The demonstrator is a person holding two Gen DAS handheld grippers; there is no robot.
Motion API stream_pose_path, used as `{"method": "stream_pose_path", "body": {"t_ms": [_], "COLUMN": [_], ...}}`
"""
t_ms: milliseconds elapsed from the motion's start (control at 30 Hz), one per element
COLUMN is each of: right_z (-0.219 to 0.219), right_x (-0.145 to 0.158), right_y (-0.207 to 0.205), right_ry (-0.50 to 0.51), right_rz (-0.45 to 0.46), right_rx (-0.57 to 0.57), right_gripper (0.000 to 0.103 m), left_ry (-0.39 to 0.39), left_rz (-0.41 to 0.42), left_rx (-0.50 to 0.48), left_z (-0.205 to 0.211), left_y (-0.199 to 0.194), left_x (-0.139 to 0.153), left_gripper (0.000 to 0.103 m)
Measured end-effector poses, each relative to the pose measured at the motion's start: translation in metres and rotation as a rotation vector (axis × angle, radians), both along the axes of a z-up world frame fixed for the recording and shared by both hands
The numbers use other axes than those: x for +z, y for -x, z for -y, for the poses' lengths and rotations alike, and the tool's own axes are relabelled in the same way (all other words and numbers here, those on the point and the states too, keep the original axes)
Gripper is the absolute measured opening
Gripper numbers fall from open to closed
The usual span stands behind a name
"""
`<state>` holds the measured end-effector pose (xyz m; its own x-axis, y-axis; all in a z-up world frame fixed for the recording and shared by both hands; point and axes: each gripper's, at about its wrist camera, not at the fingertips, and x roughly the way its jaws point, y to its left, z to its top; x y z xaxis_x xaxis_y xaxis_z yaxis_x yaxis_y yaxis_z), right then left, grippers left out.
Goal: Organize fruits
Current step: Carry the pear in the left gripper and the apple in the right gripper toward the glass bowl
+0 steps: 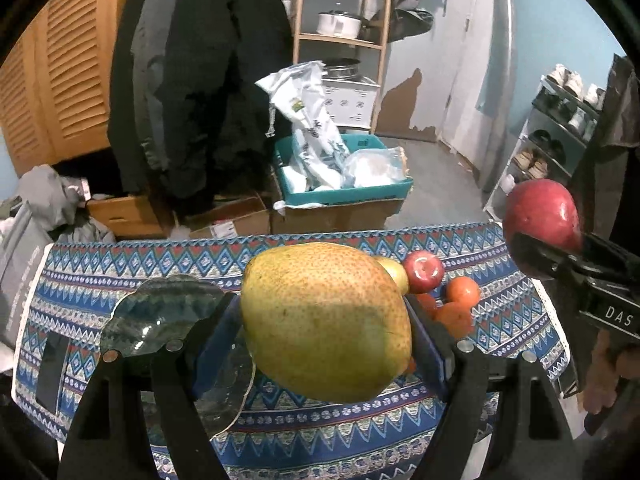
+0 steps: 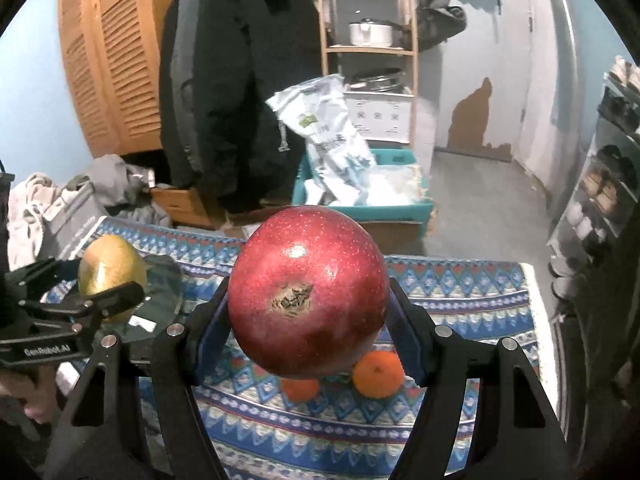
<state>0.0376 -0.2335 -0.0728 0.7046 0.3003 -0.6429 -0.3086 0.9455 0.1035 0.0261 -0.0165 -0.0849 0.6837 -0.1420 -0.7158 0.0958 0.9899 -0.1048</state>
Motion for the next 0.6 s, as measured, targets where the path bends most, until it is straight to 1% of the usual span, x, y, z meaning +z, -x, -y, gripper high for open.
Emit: {"method": "stream_pose_path", "body": {"t_ms": [300, 600], "right_z": [-0.049, -0.113], "right_x": [-0.003, -0.014], "right_y": [-0.016, -0.037], "right_ry": [-0.014, 0.014], "right_rz": [-0.019, -0.05], "right_rx": [0.069, 0.15], "right_gripper": [0.071, 0.071], "left_ry": [0.001, -0.003], "left_rz": [-0.022, -0.044], "left_rx": [0.09, 0.188], "left_z": [-0.043, -0.091], "left_y": [0.0, 0.001], "left_x": [-0.01, -0.021], "left_gripper": [0.081, 0.081]}}
